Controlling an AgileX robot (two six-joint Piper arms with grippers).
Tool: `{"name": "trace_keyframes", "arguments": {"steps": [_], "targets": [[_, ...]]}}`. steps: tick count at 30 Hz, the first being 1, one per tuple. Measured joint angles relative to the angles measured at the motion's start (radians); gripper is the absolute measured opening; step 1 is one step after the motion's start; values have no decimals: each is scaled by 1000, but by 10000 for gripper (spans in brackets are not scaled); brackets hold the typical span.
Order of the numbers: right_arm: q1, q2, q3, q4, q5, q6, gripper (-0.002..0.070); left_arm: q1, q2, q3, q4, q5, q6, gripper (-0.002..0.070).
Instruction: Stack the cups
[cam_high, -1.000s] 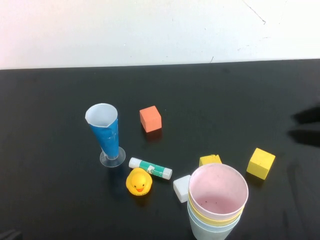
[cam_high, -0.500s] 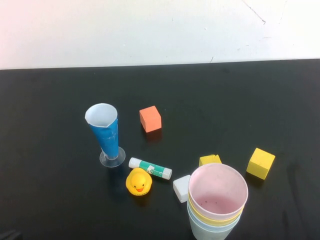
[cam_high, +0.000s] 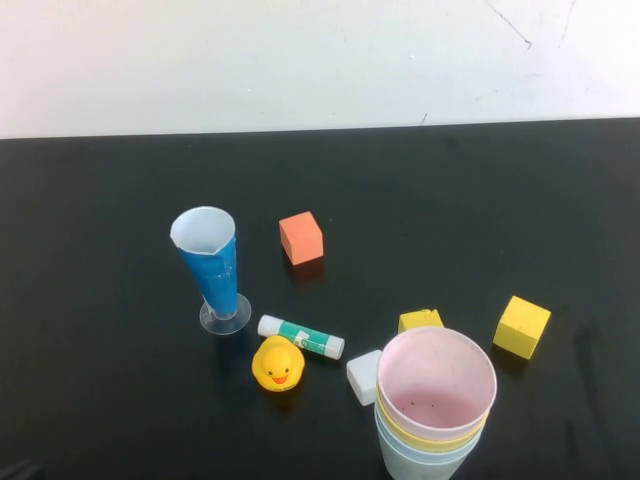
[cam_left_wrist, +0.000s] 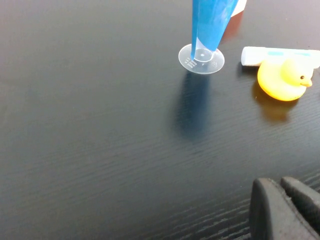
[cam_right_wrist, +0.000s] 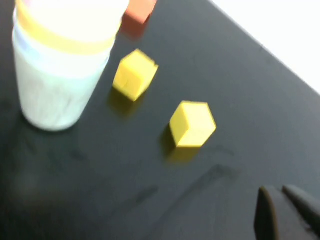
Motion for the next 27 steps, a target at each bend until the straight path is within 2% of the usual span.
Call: {"name": "trace_keyframes", "arguments": {"steps": [6,9,11,21,23,27], "targets": [[0,-58,101,-23,-162,71,-1,0,0,0,-4,0,0,0],[-50,-111,159,-23,-185,120,-1,0,0,0,-4,0,0,0],[-125,-140,188,-23,-197,131,-1,0,0,0,-4,0,0,0],[-690,-249,307,86,-433,152,-1,0,0,0,-4,0,0,0],[-758,-271,339,91,-456,152,-1,0,0,0,-4,0,0,0],[-808,-294,411,91,-464,197,-1,0,0,0,-4,0,0,0]]}}
